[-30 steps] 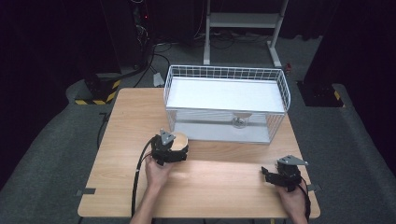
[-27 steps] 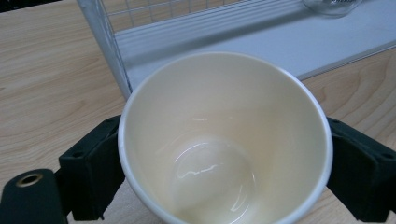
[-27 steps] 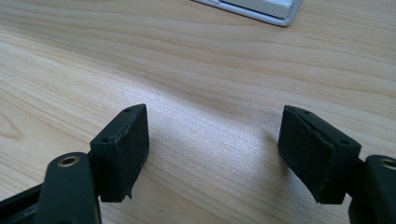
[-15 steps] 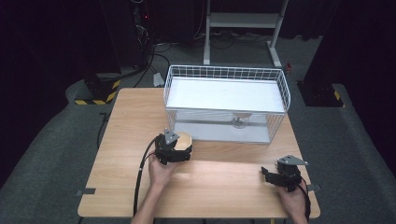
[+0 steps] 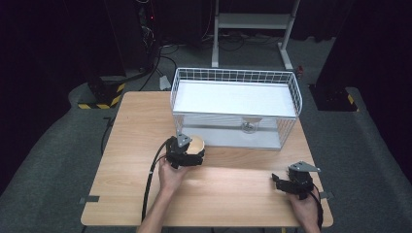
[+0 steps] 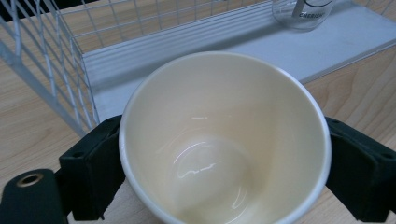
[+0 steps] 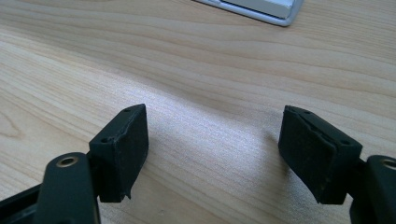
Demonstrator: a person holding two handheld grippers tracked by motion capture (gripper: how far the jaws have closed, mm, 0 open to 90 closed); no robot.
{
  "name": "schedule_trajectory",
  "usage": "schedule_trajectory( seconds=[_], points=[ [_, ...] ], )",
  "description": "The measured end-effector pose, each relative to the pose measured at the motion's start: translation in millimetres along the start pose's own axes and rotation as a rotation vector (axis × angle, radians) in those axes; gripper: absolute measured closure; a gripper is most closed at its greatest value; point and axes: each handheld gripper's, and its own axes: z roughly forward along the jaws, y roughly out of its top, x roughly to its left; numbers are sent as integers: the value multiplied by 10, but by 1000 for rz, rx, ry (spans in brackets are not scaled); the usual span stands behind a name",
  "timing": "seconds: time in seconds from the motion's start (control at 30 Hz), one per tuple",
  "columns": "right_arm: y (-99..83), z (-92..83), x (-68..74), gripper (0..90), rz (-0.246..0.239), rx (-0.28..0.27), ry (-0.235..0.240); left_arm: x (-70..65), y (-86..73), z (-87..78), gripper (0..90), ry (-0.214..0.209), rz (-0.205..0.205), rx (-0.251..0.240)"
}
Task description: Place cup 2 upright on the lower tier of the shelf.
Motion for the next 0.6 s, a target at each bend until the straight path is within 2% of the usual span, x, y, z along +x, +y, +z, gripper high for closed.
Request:
schedule_trajectory(
  seconds=[0.4,0.6],
  points=[
    [0,0,0,244,0,0,0,-37,183,92,104,4,9,4],
    [0,0,0,245,0,0,0,-35,252,143,104,6,1,1]
  ],
)
